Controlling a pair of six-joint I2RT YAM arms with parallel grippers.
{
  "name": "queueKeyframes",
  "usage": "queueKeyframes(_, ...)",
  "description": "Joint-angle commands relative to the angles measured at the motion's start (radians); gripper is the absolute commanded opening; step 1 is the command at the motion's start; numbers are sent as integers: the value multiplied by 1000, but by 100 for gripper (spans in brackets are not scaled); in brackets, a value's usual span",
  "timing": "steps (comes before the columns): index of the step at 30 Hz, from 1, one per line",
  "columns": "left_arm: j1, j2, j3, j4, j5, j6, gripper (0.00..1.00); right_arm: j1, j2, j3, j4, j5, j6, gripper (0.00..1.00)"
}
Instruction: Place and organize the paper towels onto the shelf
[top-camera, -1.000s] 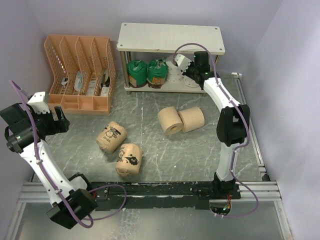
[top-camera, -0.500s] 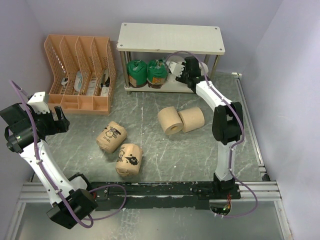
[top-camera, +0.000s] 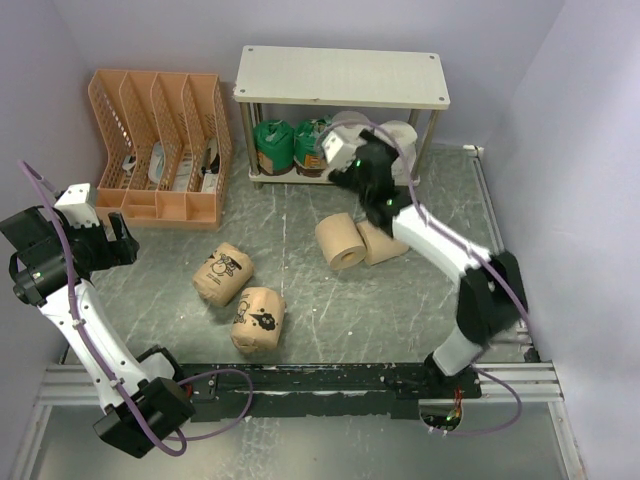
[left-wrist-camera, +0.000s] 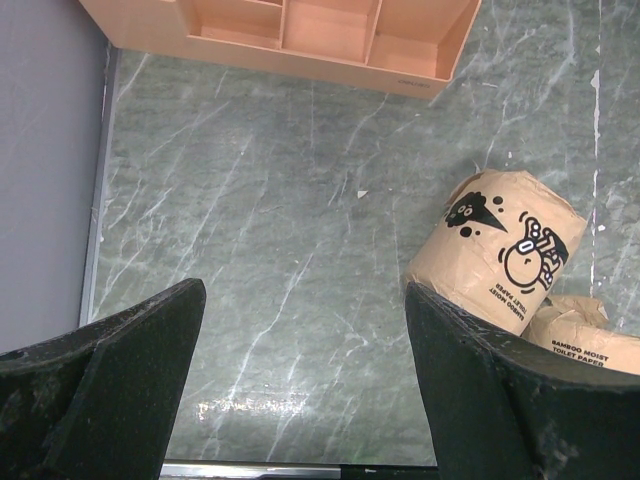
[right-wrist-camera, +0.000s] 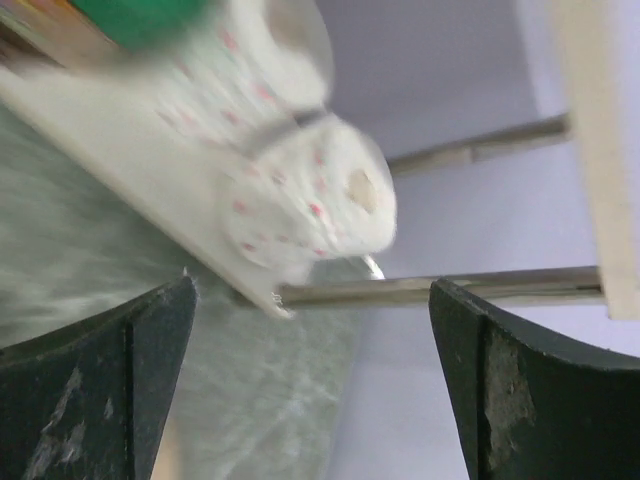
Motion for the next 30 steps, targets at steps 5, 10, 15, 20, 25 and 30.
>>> queueKeyframes(5, 10, 2, -9, 25, -4, -9, 92, 263, -430, -325, 19, -57, 686, 100)
queueKeyframes(10, 11, 6, -6, 18, 7, -2, 92, 237, -404, -321, -136, -381, 759, 100)
queueKeyframes(15, 11, -3, -6, 19, 4, -4, 92, 20, -213, -191, -209, -766, 790, 100)
queueKeyframes(20, 10, -13, -7, 20, 3, -3, 92, -12, -66, -67, -237, -802, 700, 100)
queueKeyframes(25, 10, -10, -7, 18, 9, -1, 92, -58, 105, 155, -402, -908, 599, 98)
queueKeyframes(30, 11, -7, -8, 19, 2, -3, 91, -59, 168, 228, -494, -1019, 549, 93)
